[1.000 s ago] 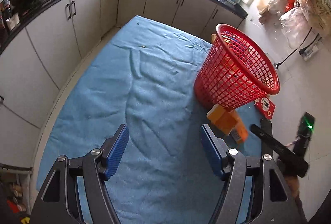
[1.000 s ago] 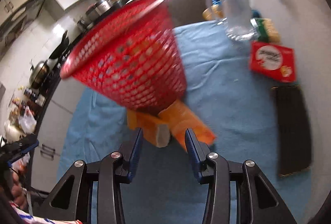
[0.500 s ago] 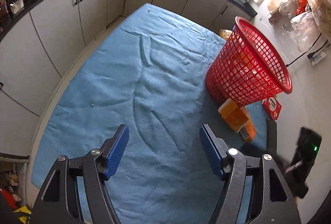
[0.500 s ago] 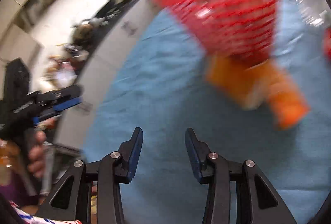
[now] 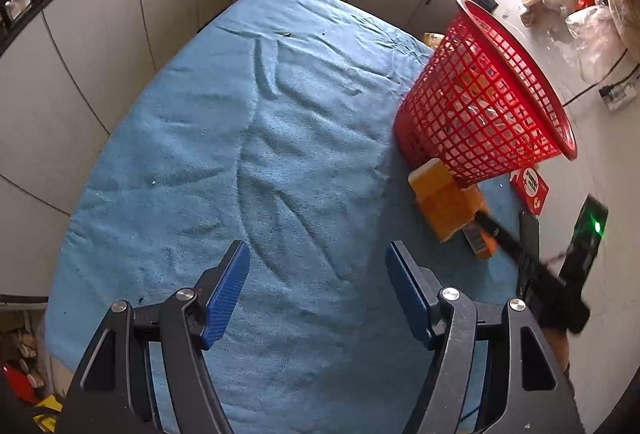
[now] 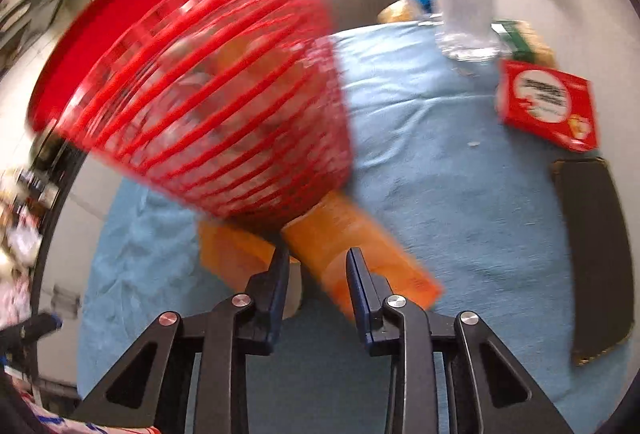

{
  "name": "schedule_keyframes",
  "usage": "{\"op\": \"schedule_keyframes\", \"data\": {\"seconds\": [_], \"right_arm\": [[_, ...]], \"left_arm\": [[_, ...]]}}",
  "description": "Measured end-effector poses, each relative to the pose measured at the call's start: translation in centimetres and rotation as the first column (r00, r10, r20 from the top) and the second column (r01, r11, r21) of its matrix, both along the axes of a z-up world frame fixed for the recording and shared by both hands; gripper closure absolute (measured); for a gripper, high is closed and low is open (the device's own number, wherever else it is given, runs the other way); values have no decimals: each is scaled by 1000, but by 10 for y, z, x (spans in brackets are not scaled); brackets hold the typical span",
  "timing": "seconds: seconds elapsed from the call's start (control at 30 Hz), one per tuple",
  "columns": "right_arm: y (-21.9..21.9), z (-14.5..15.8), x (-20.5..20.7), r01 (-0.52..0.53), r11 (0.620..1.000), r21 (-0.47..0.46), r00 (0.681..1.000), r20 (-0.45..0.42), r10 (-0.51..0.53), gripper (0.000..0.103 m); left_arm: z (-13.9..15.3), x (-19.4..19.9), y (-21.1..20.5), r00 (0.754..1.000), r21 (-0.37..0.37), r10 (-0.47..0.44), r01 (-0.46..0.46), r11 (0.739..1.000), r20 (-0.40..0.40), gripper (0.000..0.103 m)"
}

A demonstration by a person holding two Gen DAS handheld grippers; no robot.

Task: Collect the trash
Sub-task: 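Move both tools toward the two orange boxes beside the basket, then grasp the open orange box with the left while the right grasps the long orange box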

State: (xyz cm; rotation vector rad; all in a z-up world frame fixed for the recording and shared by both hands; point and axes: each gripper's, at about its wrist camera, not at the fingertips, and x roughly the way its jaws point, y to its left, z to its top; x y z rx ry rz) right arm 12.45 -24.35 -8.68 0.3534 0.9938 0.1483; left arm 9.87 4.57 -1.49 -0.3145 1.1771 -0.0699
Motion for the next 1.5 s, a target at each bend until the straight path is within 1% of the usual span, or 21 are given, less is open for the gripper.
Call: {"op": "schedule_keyframes", "data": {"seconds": [0.1, 0.17, 0.2, 0.23, 0.3, 0.37, 0.43, 0.5, 0.57, 0.63, 0.8, 0.9, 1.03, 1.13, 1.23, 1.33, 1.37, 1.4, 1.43, 1.47, 1.5], "right_arm": [[32, -2, -8, -167, 985, 42, 985, -24, 168, 71], [50, -5, -19, -288, 952, 98, 954, -54, 294, 71], [54, -4, -24, -320, 941, 108, 943, -57, 328, 71], [52, -1, -31, -330, 939, 98, 941, -49, 336, 71], [38, 4, -38, -281, 958, 54, 958, -33, 283, 57], [18, 10, -39, -200, 980, -18, 980, -6, 200, 26], [0, 15, -36, -140, 986, -88, 990, 11, 141, 17], [-14, 17, -26, -127, 985, -118, 992, -4, 128, 17], [-18, 13, -16, -145, 978, -152, 989, -23, 143, 17], [-18, 7, -8, -162, 970, -180, 987, -37, 158, 17], [-13, -4, 5, -180, 962, -204, 983, -58, 172, 17], [-13, -13, 11, -173, 963, -207, 984, -71, 161, 17], [-11, -17, 13, -157, 968, -194, 987, -78, 144, 17], [-10, -17, 15, -147, 970, -193, 988, -82, 134, 17], [-6, -18, 19, -144, 970, -195, 988, -90, 129, 17], [-3, -20, 20, -134, 971, -198, 989, -95, 117, 20], [-2, -20, 20, -130, 971, -200, 989, -101, 112, 28], [-2, -21, 19, -127, 972, -199, 988, -109, 107, 34], [-2, -23, 19, -127, 974, -186, 986, -127, 104, 40], [-3, -24, 18, -123, 977, -175, 986, -132, 100, 42], [-4, -24, 15, -116, 979, -168, 986, -136, 93, 44]], "left_arm": [[-4, 4, 1, 1000, -19, 12, -12, 1000, -3, 34], [-6, 6, -1, 1000, -32, 9, -9, 999, -7, 33], [-7, 8, -3, 1000, -41, 2, -3, 999, -10, 32], [-9, 9, -5, 1000, -48, -5, 5, 999, -13, 31], [-14, 14, -13, 999, -60, -32, 31, 998, -20, 28], [-22, 20, -24, 997, -73, -71, 68, 995, -31, 28], [-31, 27, -36, 994, -94, -102, 97, 991, -41, 28], [-39, 36, -47, 991, -118, -129, 123, 985, -44, 28], [-47, 45, -60, 987, -138, -156, 149, 979, -37, 28], [-52, 52, -70, 985, -143, -172, 166, 976, -30, 28], [-64, 66, -89, 981, -144, -192, 185, 972, -30, 28], [-72, 72, -100, 976, -106, -215, 210, 972, -37, 27], [-84, 79, -107, 974, -76, -219, 214, 974, -62, 27], [-89, 85, -110, 975, -68, -209, 205, 976, -73, 27], [-94, 88, -109, 976, -82, -196, 189, 979, -89, 27], [-98, 87, -112, 975, -80, -199, 191, 978, -101, 27], [-98, 87, -114, 974, -70, -205, 199, 978, -99, 27], [-99, 86, -117, 972, -60, -212, 207, 977, -100, 28], [-100, 85, -121, 969, -38, -223, 220, 975, -103, 31], [-101, 85, -123, 967, -14, -231, 230, 973, -105, 48], [-100, 85, -125, 964, 3, -245, 247, 969, -103, 51]]}}
